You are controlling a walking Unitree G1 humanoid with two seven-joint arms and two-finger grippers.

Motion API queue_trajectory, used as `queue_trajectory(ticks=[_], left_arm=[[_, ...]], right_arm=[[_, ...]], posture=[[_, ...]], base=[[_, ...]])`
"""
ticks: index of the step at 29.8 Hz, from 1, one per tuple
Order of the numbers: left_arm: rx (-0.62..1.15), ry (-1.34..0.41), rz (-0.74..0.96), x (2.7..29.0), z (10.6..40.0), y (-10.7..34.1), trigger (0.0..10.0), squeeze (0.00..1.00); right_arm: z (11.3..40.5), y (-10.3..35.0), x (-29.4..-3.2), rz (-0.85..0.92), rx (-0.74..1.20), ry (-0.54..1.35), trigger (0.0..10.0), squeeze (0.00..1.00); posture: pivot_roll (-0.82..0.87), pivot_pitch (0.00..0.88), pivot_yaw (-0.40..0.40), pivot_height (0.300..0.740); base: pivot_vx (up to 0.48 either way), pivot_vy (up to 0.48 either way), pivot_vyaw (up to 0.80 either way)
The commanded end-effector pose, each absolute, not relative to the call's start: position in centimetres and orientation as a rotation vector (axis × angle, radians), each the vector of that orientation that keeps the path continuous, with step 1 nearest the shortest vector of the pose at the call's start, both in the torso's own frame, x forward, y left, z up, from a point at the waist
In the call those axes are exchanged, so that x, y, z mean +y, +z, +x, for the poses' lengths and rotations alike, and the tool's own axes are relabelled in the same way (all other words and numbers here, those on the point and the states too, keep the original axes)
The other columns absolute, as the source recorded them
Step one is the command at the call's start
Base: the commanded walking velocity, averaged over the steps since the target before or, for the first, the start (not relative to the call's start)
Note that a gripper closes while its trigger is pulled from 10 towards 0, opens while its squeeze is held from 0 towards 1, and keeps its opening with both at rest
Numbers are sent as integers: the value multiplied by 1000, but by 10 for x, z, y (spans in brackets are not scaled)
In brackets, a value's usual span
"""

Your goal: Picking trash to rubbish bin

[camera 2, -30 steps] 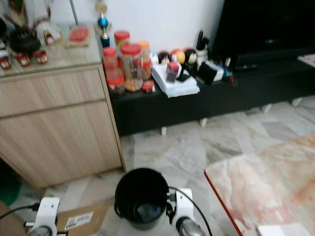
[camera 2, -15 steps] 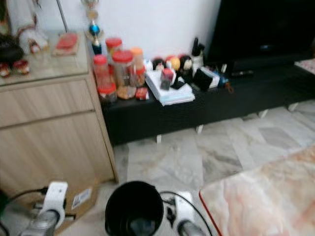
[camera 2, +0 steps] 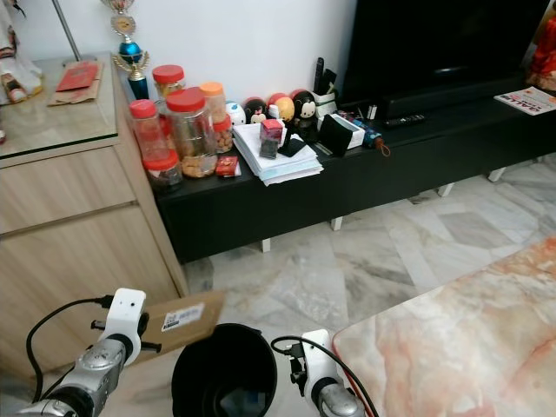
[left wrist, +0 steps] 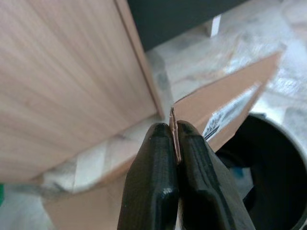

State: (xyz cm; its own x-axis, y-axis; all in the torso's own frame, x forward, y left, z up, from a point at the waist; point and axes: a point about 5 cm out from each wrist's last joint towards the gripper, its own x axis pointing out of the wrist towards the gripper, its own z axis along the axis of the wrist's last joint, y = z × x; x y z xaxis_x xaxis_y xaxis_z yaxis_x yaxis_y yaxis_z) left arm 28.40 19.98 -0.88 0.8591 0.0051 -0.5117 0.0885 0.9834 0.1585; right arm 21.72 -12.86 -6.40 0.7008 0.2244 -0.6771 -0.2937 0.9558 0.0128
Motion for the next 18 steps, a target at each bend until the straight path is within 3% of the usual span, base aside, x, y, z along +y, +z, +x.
queue_trajectory(ticks=[1, 10, 18], left_arm=[[503, -97, 188, 190, 293, -2, 10000, 0], [506, -279, 100, 153, 302, 3, 10000, 0], [510, -313, 82, 146, 303, 4, 10000, 0]], right_arm=[[226, -58, -126, -140, 699, 320, 10000, 0], [241, -45, -116, -151, 622, 389, 10000, 0], [256, -32, -104, -116, 552, 431, 10000, 0]], posture=[[209, 0, 15, 740], [202, 0, 13, 740], [198, 0, 14, 740]], base=[[0, 0, 0], [0, 0, 0], [0, 0, 0]])
